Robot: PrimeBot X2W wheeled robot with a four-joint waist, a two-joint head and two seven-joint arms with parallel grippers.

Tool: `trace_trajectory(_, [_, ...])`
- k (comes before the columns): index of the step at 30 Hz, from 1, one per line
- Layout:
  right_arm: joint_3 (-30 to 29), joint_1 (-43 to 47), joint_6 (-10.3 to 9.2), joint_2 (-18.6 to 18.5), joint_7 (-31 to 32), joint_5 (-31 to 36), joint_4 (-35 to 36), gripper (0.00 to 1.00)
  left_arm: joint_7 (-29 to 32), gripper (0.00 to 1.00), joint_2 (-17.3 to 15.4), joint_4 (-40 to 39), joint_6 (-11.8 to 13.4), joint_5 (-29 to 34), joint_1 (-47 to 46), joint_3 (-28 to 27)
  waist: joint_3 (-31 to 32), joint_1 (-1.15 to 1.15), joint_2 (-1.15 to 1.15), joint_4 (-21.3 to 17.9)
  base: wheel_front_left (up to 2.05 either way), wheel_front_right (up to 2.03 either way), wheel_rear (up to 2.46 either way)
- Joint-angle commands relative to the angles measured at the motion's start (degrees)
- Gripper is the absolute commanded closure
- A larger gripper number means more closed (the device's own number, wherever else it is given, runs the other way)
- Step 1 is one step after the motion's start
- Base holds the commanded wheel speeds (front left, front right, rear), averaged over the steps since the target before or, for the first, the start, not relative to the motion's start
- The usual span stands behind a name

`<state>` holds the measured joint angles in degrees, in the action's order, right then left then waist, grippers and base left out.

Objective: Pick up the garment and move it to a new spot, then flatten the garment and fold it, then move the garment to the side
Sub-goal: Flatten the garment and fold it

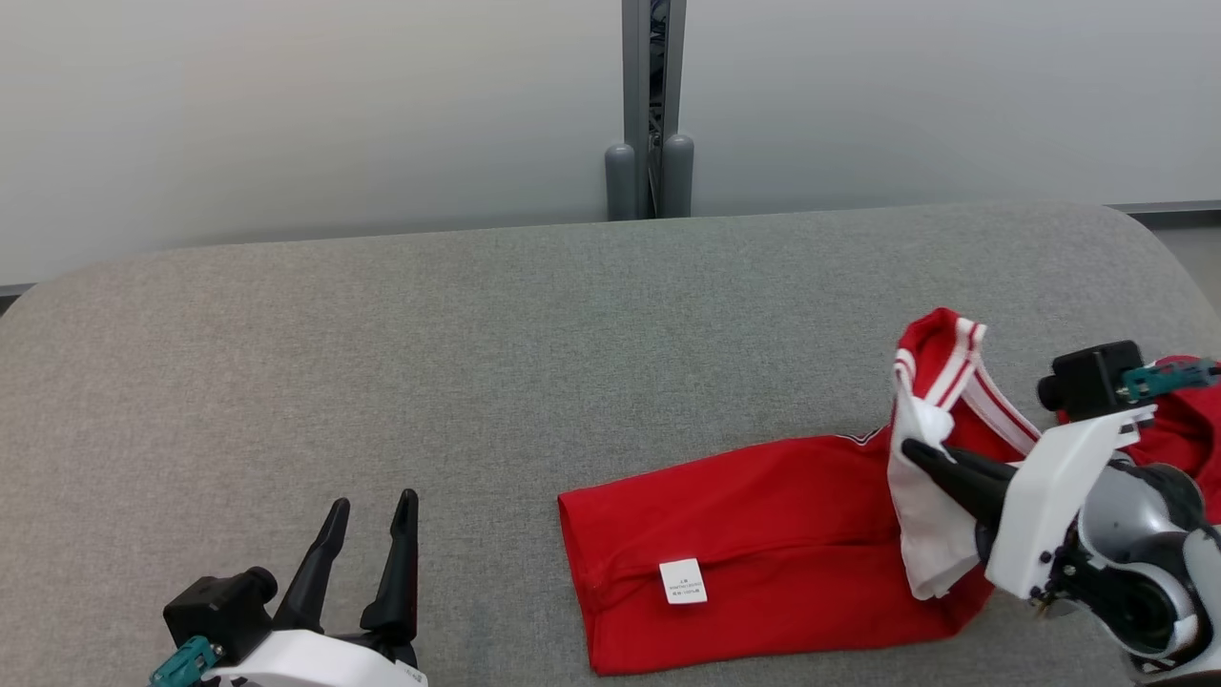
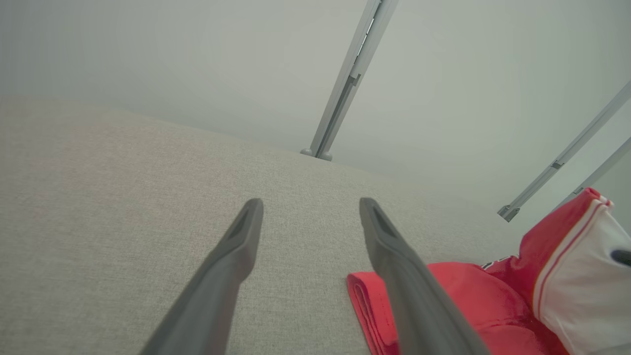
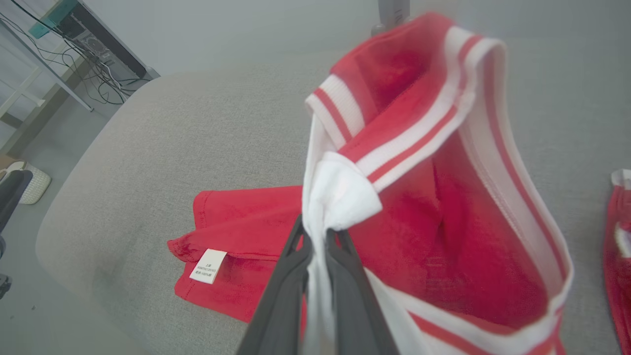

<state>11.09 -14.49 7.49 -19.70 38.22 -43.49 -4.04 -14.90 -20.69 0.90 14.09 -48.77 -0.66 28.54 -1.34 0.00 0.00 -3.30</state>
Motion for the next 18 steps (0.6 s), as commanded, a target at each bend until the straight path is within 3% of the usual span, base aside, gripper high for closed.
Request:
trace_trajectory(1, [0.9, 0.7, 0.00, 1.2, 0.9, 0.9, 1.4, 1.00, -0.3, 0.00, 0.0, 0.2, -0.4, 0.5, -0.8, -0.1, 0.1, 0.00, 0.00, 0.5, 0.00, 0.00, 0.00])
trace_trajectory(9, [7.3, -1.0, 0.00, 7.4, 2.6, 4.4, 1.8, 1.00, -0.3, 0.00, 0.8, 0.9, -1.2, 0.7, -1.4, 0.2, -0.1, 0.00, 0.00, 2.1, 0.00, 0.00, 0.00])
trace_trajectory(18, [13.8, -4.9, 0.00, 13.7, -0.5, 7.6, -8.4, 1.00, -0.3, 0.00, 1.7, 1.7, -1.9, 1.1, -2.4, 0.7, -0.7, 0.00, 0.00, 3.8, 0.00, 0.00, 0.00])
